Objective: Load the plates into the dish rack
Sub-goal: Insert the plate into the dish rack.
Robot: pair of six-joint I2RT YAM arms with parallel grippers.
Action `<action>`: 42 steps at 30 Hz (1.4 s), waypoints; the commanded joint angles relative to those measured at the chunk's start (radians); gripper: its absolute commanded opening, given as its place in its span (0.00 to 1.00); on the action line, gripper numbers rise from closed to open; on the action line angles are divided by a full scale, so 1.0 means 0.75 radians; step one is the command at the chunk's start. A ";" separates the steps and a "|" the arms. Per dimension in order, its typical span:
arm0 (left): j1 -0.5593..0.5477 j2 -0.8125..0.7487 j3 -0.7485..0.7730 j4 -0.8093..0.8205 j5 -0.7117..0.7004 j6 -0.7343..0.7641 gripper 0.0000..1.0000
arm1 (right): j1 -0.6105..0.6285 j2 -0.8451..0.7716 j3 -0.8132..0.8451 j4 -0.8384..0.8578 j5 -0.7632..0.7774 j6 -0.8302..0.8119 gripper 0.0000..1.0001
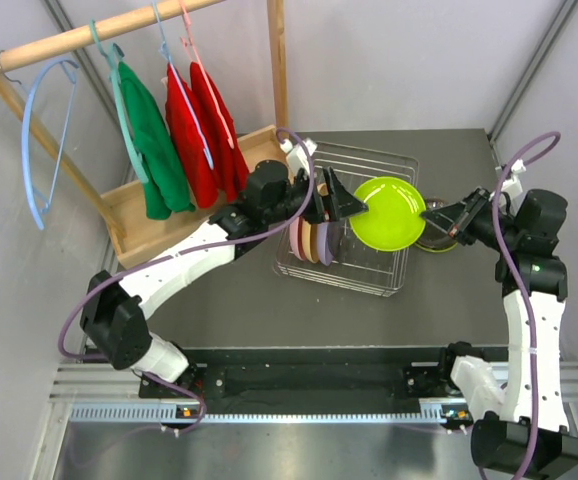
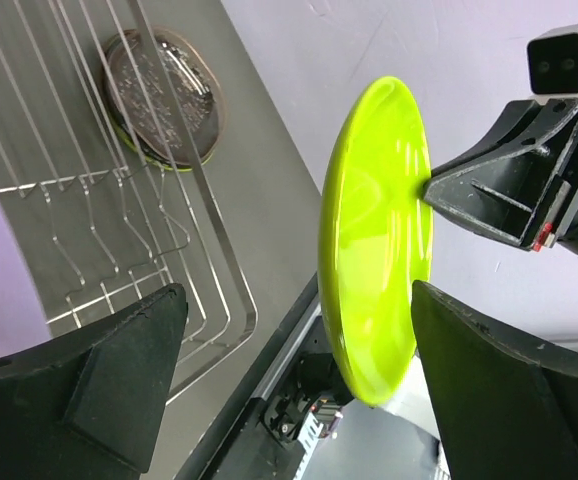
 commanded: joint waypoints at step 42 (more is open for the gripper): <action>-0.258 0.090 0.456 -0.709 -0.837 0.380 0.00 | 0.009 0.013 0.099 -0.323 0.512 -0.279 0.84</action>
